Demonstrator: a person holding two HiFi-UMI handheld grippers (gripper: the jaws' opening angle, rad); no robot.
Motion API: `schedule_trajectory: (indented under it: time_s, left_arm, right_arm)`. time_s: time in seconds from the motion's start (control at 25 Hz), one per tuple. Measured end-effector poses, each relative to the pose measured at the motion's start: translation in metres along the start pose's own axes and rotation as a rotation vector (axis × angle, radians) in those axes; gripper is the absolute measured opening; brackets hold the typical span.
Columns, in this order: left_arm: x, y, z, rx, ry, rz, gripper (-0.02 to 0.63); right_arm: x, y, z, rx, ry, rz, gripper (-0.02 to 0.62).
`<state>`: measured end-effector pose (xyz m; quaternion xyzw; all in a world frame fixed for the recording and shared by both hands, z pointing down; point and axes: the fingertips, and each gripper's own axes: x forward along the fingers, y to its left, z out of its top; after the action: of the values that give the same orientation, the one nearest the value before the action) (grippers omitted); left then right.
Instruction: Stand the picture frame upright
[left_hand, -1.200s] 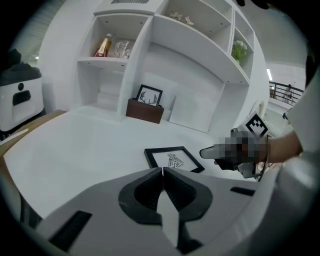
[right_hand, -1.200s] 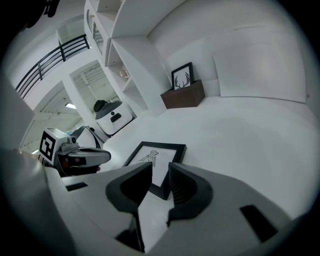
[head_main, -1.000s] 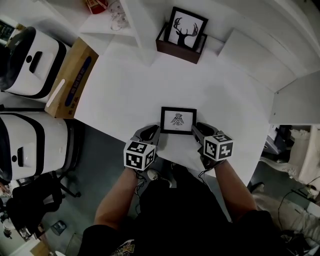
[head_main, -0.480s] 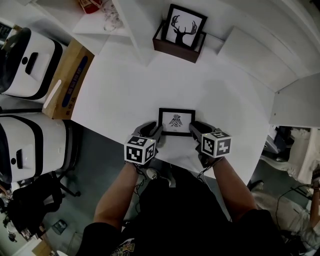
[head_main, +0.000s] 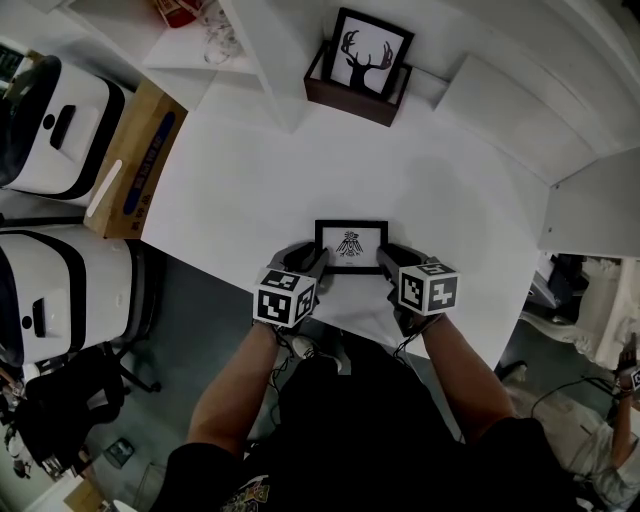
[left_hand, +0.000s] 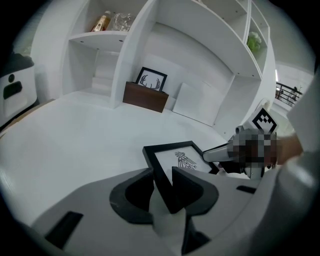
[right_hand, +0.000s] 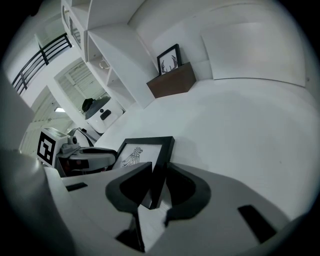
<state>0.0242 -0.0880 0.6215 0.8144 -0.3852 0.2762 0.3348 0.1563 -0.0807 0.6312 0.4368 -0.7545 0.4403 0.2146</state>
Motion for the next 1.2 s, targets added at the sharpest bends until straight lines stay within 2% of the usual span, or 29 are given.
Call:
schedule_trajectory:
  time_s: [0.52,0.72,1.04,1.12,1.2]
  left_arm:
    - [-0.003,0.005,-0.001,-0.048,-0.013,0.012,0.127]
    - [-0.003,0.000,-0.002,-0.077,-0.013,-0.013,0.133]
    - [0.000,-0.008,0.000,-0.119,-0.011,-0.045,0.133]
    - [0.001,-0.007,0.002,-0.151,-0.017,-0.052,0.133]
    - [0.001,-0.005,0.006,-0.229,-0.035,-0.078,0.133]
  right_arm:
    - [0.000,-0.005,0.002,0.087,0.003,0.024,0.071]
    - [-0.002,-0.011,0.006,0.190,-0.005,0.062,0.069]
    - [-0.002,-0.012,0.007,0.298,-0.004,0.118,0.067]
    - [-0.002,-0.011,0.007,0.291,0.003,0.124,0.067]
    - [-0.002,-0.011,0.007,0.291,0.005,0.129,0.067]
